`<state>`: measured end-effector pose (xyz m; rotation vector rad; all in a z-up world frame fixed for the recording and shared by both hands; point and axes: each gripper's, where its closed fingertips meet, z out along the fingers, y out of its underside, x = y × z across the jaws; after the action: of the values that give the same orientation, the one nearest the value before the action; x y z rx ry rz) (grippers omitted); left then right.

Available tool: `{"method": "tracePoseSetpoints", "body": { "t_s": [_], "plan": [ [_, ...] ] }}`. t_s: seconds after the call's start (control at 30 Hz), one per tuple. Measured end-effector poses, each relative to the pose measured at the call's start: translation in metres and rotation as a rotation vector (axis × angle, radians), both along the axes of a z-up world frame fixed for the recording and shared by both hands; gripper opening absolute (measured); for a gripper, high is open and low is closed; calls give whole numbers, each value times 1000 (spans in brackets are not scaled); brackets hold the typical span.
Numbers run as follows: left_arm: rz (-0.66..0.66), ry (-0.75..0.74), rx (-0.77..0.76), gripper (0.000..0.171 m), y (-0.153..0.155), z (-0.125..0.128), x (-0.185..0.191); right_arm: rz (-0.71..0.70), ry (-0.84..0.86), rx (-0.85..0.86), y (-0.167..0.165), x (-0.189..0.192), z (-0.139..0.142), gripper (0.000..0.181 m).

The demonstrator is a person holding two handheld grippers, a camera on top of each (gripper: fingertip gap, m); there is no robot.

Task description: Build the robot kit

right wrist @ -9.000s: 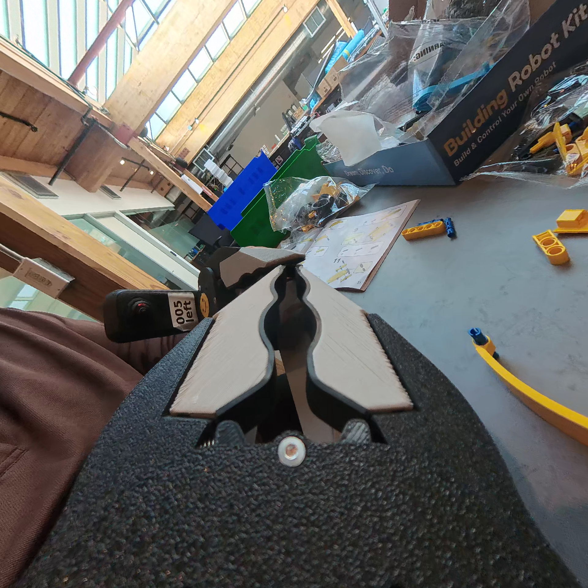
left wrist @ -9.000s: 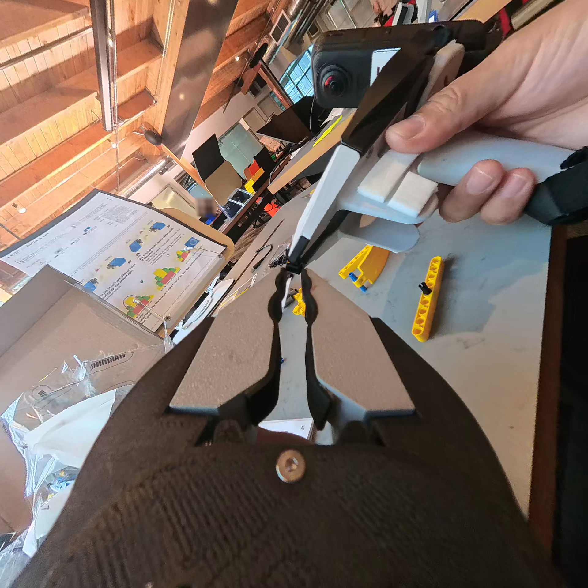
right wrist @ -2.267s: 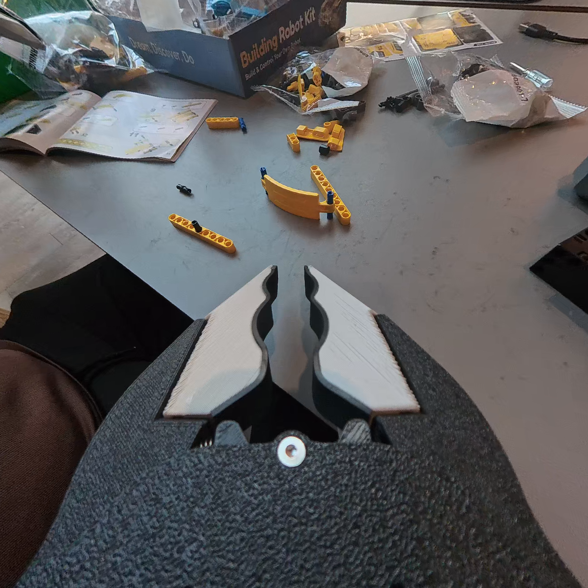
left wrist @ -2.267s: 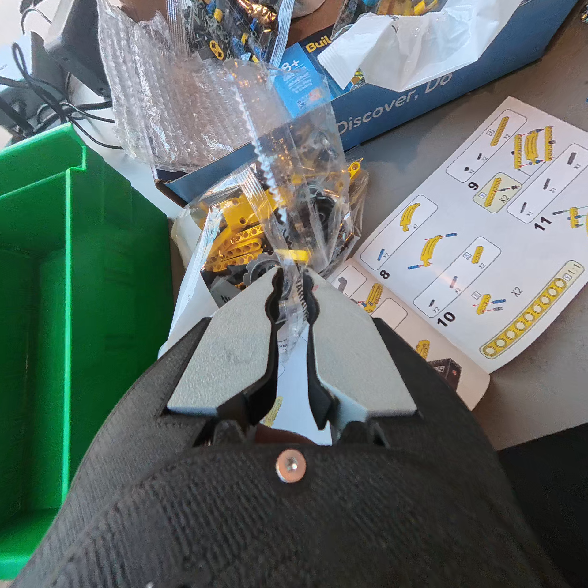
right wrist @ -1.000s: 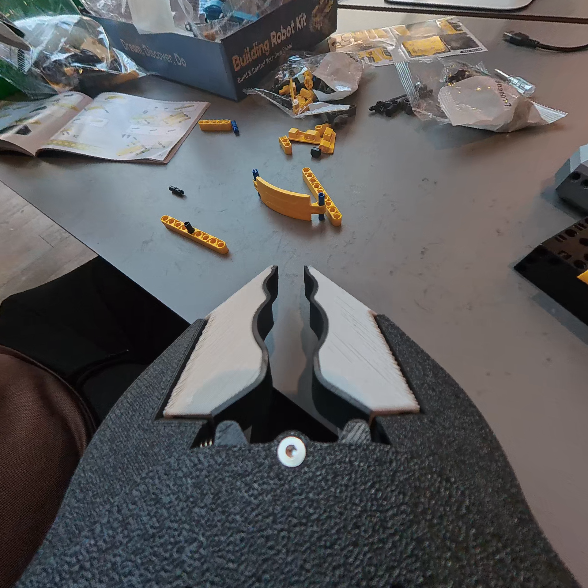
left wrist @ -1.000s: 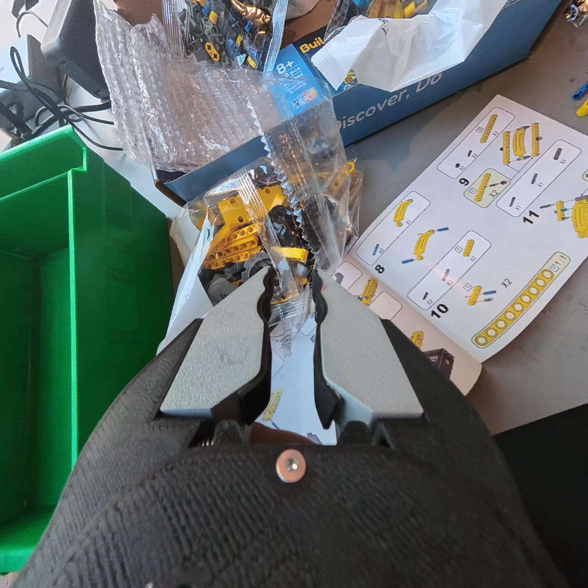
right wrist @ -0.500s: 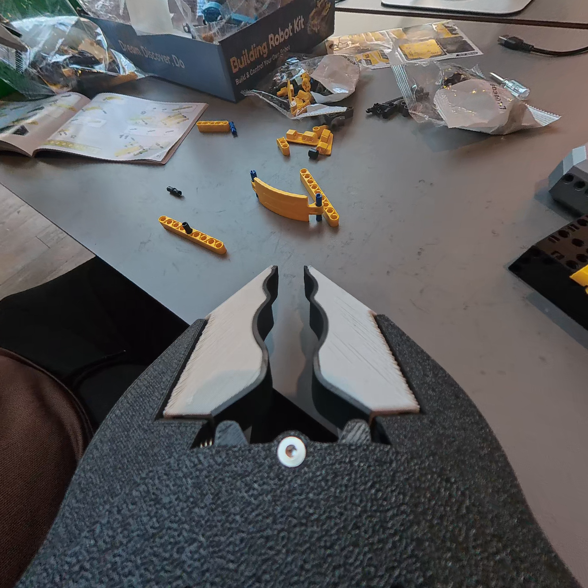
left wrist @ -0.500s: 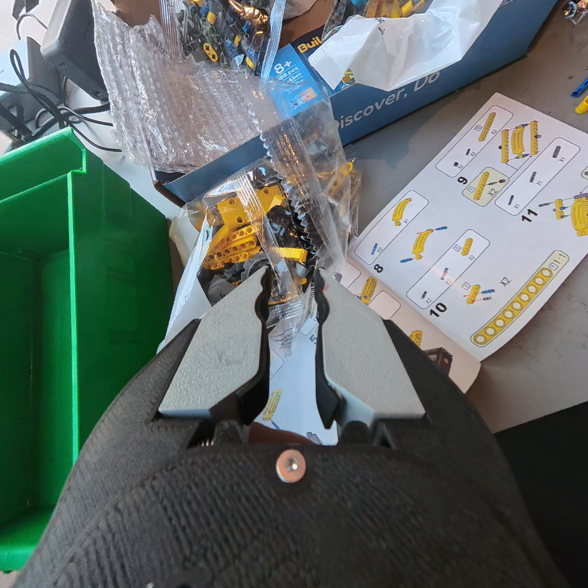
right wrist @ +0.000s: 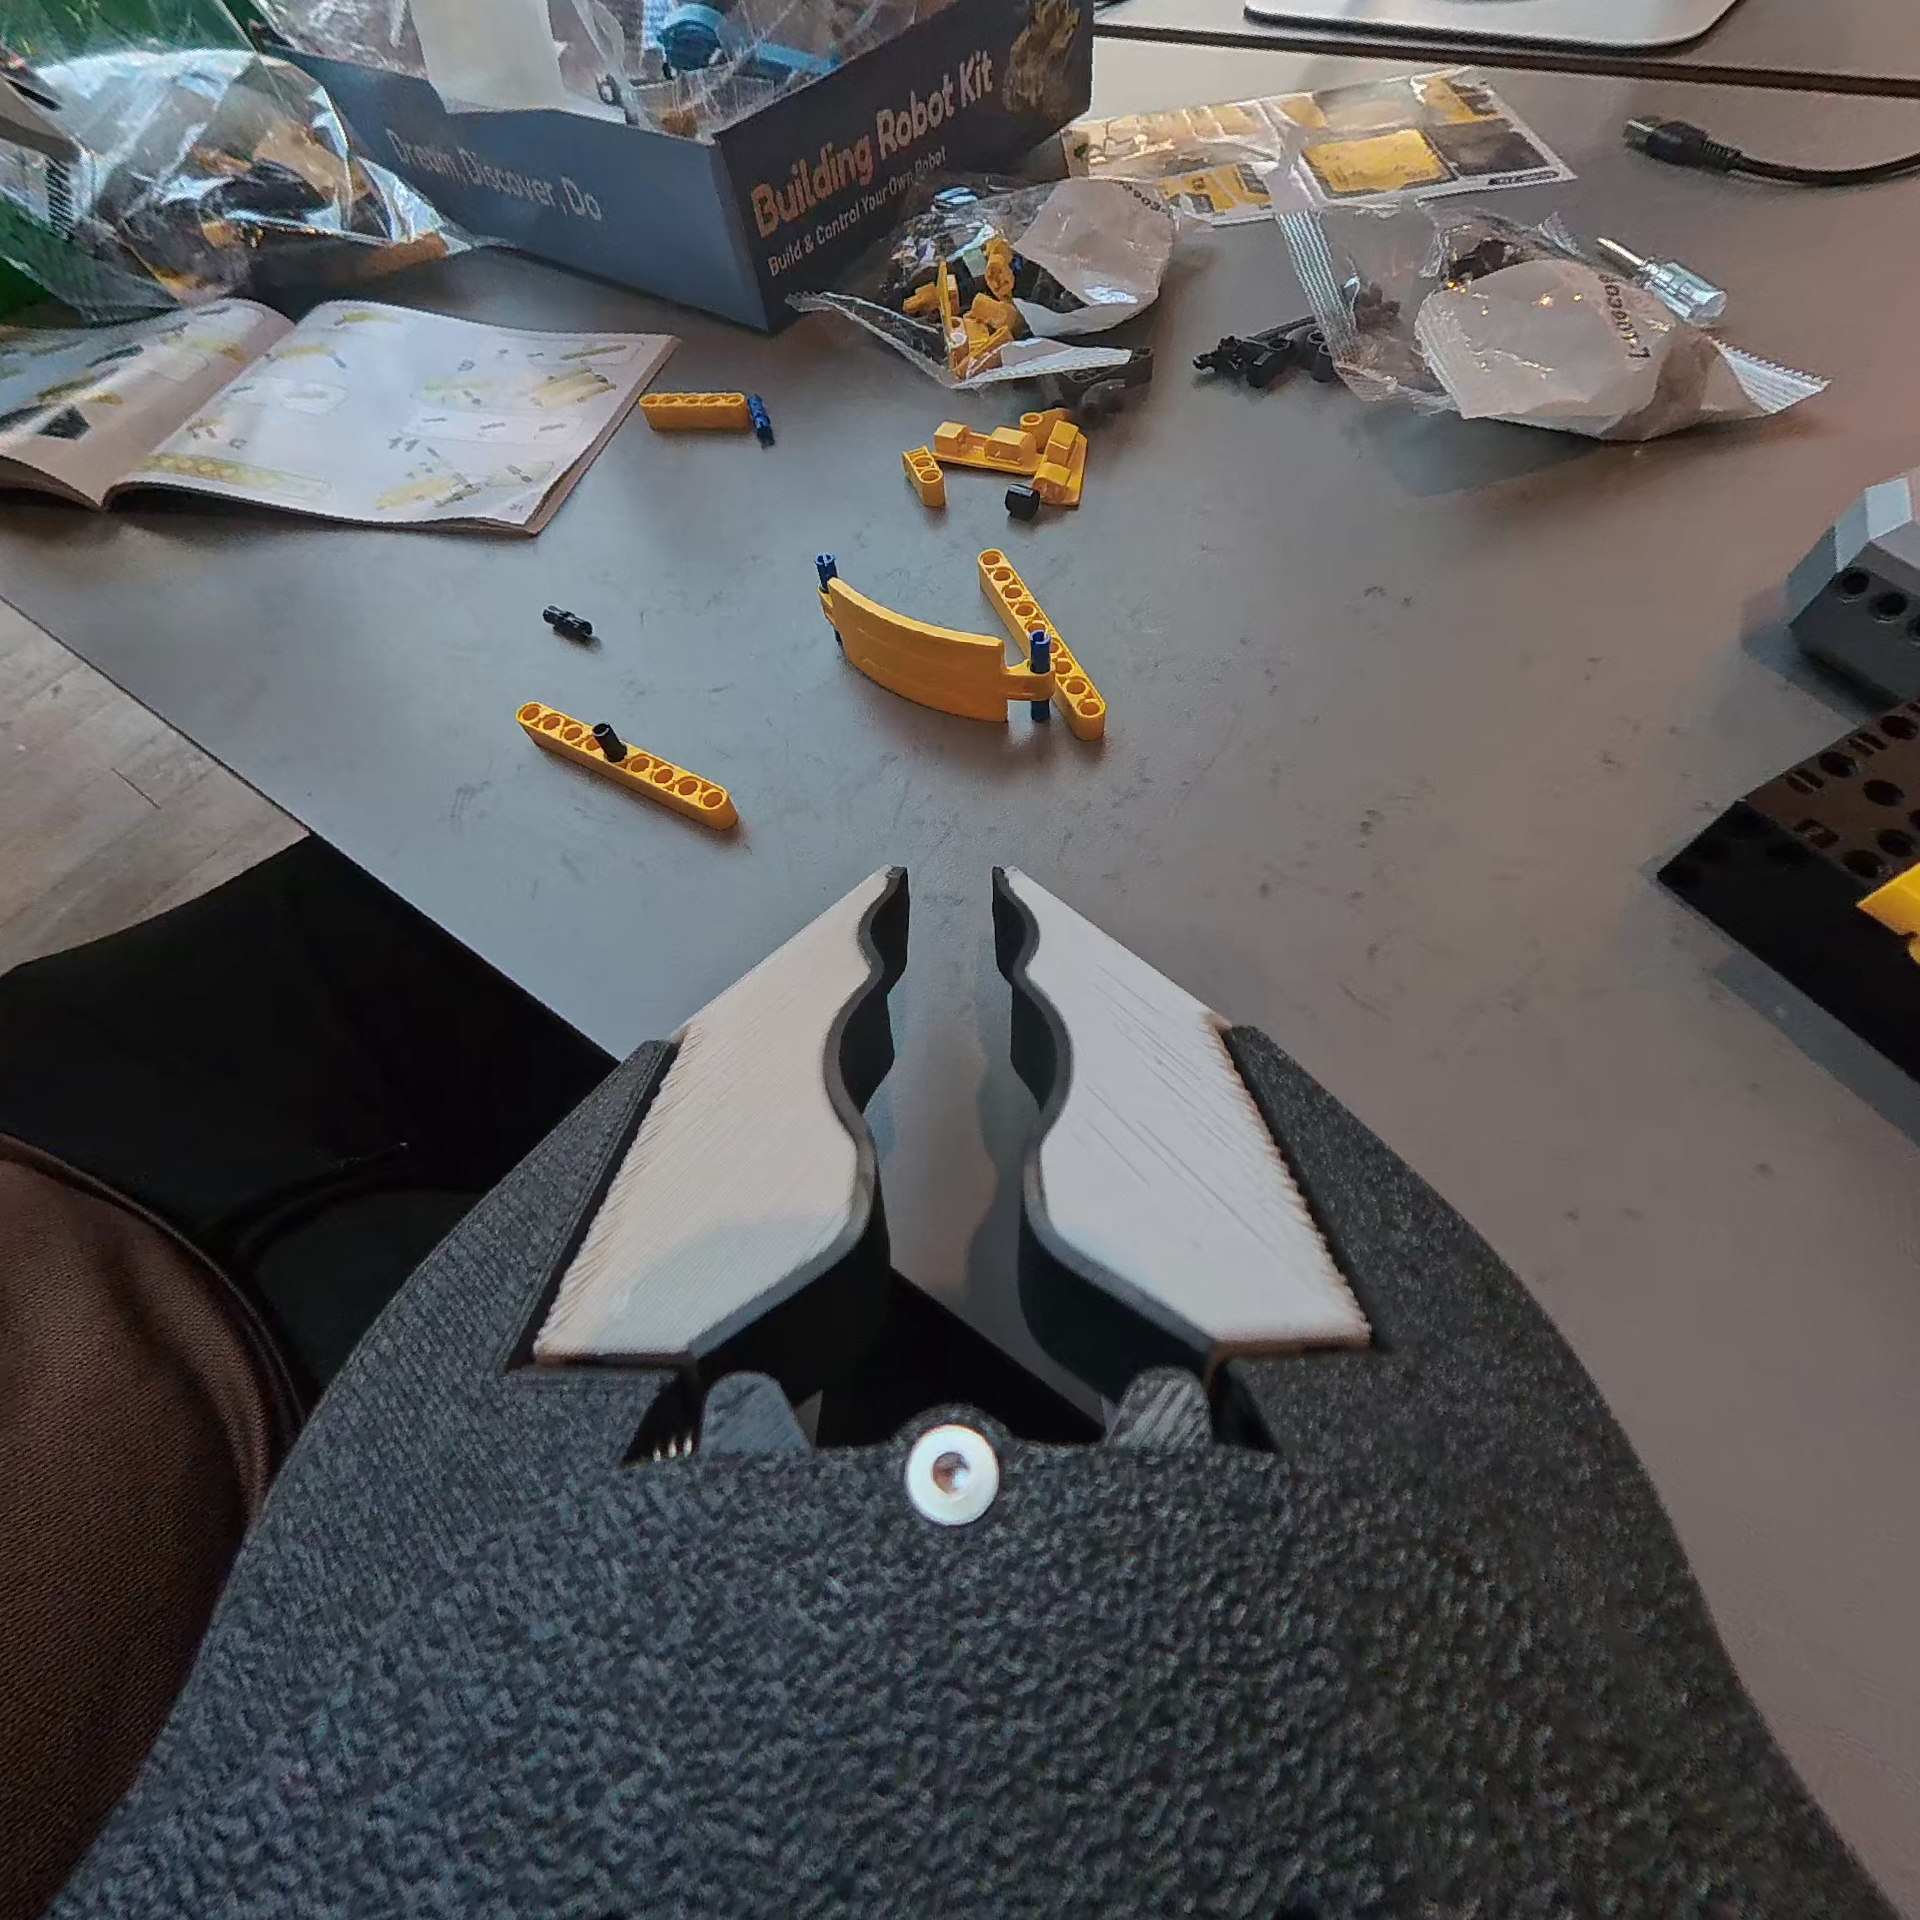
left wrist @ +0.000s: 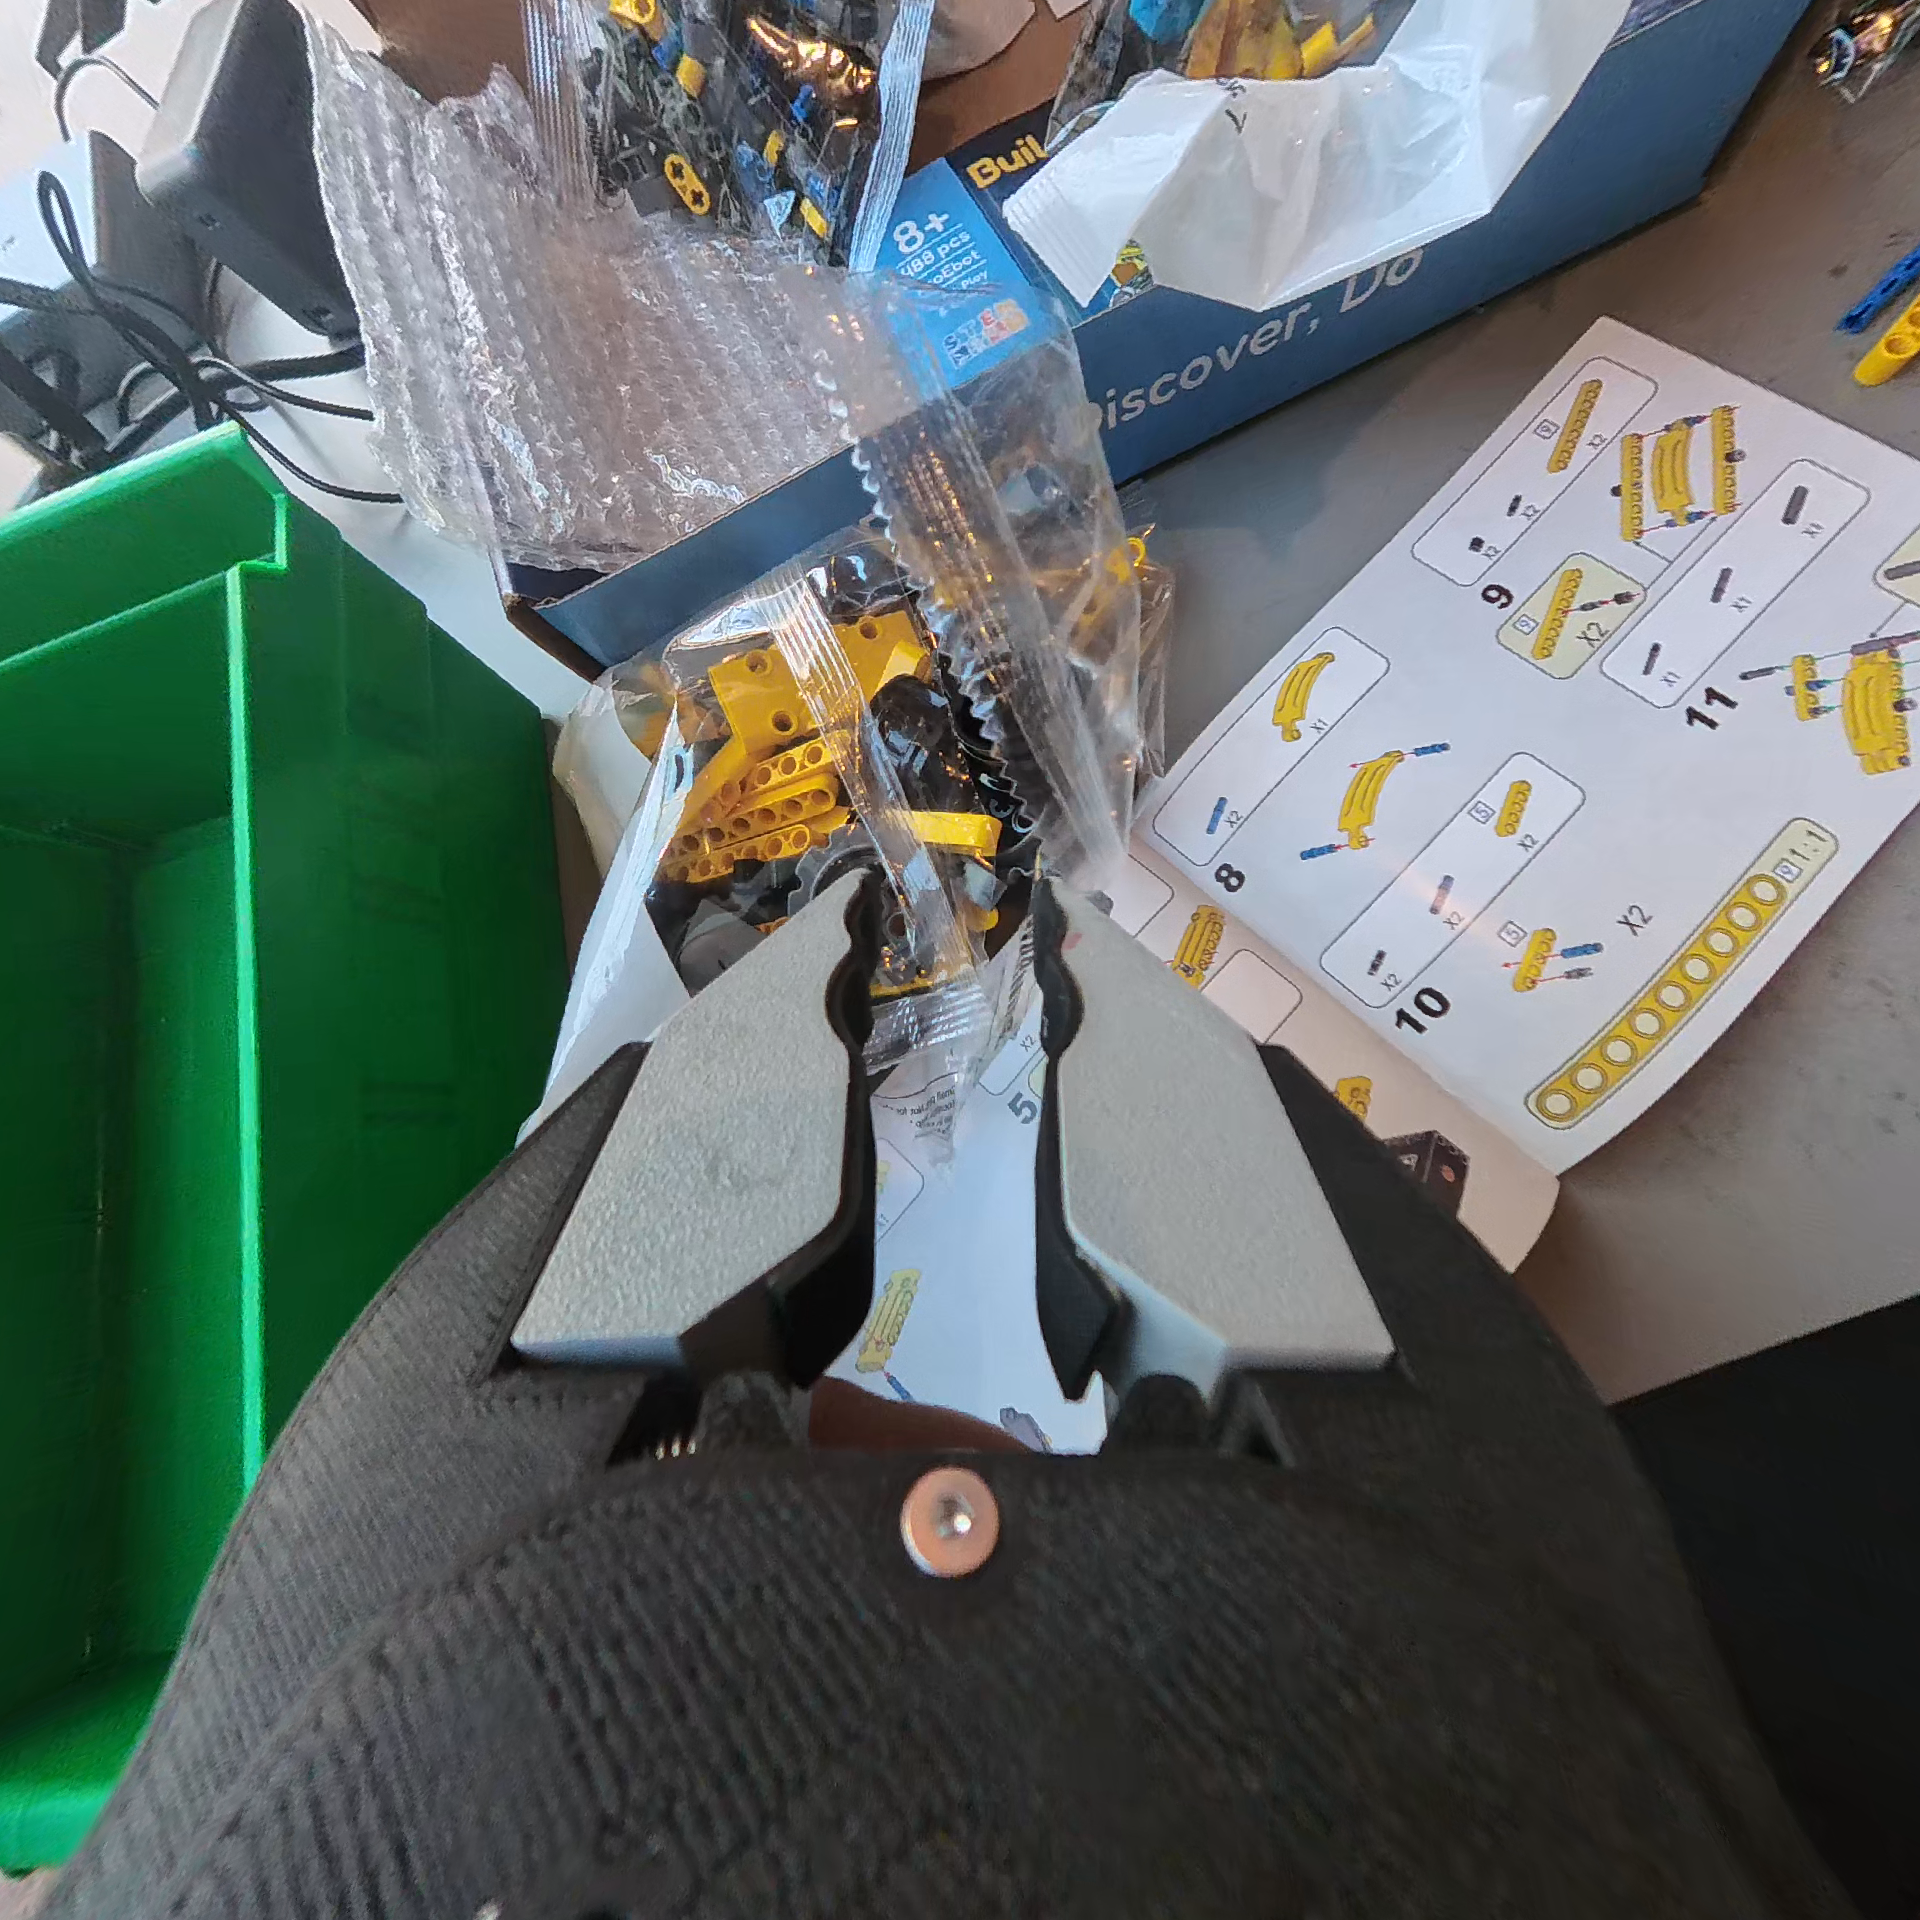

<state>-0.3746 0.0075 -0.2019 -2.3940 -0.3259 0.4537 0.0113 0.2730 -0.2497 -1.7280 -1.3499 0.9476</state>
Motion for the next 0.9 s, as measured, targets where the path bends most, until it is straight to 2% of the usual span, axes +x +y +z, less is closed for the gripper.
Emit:
{"method": "tracePoseSetpoints", "body": {
  "t_s": [0.2,0.6,0.9],
  "plan": [
    [9,7,26,25,-4,10,-1,-2,1,1,0,0,0,15],
    [81,88,190,24,-19,60,-13,-4,-5,2,0,0,-1,15],
    [35,124,188,25,-10,68,1,-8,-3,6,1,1,0,15]
  ]
}}
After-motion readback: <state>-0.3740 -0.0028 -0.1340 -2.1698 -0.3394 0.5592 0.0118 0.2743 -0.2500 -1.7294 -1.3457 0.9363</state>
